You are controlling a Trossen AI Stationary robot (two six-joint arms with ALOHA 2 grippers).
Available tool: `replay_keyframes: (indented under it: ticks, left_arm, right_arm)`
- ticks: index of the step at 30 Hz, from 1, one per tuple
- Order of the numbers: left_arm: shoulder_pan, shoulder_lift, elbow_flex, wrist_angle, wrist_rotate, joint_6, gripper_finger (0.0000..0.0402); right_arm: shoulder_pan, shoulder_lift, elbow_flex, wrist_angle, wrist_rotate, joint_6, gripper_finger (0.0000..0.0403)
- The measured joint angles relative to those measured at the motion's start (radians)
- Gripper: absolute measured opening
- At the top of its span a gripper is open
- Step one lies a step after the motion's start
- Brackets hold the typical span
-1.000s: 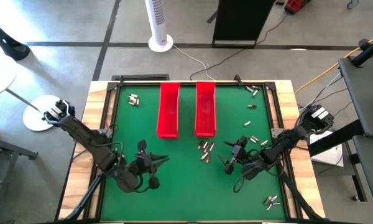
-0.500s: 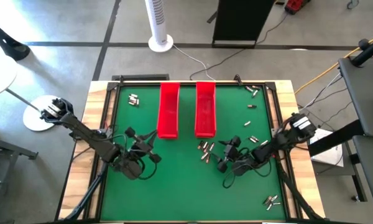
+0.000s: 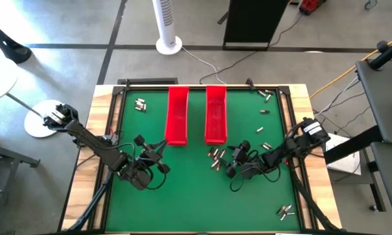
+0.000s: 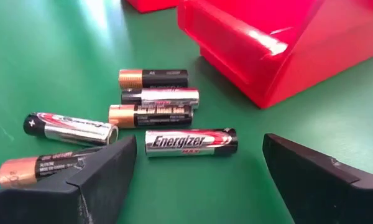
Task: Sort batteries
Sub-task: Put the silver battery into the right red bin
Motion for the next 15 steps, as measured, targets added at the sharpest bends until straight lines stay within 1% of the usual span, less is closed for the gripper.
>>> replay_keyframes:
  ticks: [6, 10, 15]
  left_arm:
    - [0.0, 0.0, 0.0, 0.001, 0.012, -0.005, 0.0008]
    - [0.001, 0.0, 0.0, 0.0, 0.012, -0.005, 0.0008]
    - [0.001, 0.0, 0.0, -0.001, 0.012, -0.007, 0.0008]
  right_arm:
    - [-0.014, 0.037, 0.005, 0.068, -0.02, -0.041, 0.0343]
    - [-0.04, 0.064, 0.037, 0.074, -0.055, -0.068, 0.0343]
    - [-0.054, 0.08, 0.051, 0.072, -0.075, -0.061, 0.0327]
